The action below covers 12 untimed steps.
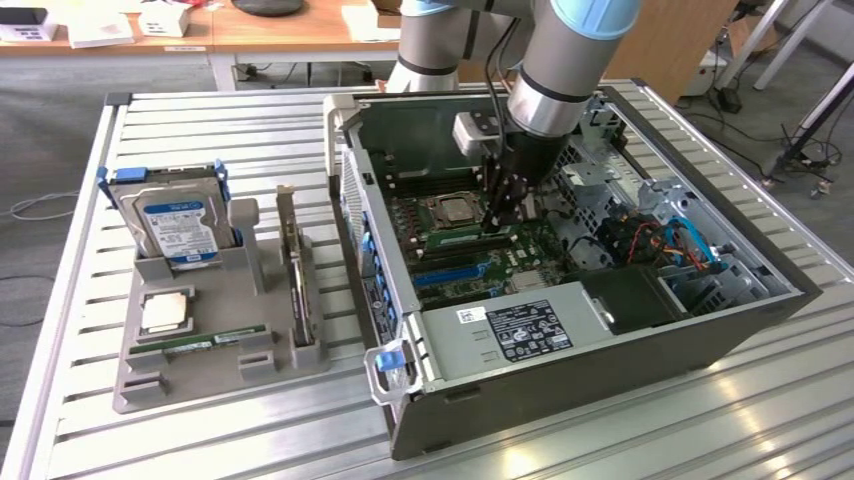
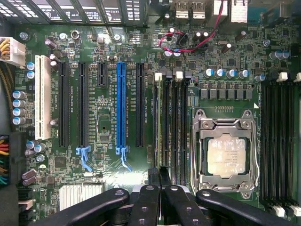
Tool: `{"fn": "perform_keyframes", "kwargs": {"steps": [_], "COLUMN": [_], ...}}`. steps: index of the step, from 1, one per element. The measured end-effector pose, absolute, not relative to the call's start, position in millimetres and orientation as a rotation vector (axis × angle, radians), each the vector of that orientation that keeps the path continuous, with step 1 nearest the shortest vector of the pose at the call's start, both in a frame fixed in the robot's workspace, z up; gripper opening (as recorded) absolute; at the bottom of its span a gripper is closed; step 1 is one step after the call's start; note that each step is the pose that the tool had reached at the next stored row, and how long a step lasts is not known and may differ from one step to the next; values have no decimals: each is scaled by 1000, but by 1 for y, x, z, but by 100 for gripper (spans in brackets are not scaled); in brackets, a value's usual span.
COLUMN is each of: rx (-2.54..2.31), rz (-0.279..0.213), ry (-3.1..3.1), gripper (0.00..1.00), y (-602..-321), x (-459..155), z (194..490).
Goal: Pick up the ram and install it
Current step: 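Insert the ram into the slot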
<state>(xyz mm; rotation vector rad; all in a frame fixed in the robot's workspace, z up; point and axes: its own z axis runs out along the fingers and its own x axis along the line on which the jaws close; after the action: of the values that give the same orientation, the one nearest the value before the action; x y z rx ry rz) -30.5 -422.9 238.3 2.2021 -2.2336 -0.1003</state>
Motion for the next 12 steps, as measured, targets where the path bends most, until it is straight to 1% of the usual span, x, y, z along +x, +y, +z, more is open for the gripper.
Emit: {"fn": "perform_keyframes", "kwargs": {"steps": [12], "rx": [2202], "rz": [-100], "ry": [-2233], "gripper": [12], "y": [-423], "x": [-30], "z": [237]}}
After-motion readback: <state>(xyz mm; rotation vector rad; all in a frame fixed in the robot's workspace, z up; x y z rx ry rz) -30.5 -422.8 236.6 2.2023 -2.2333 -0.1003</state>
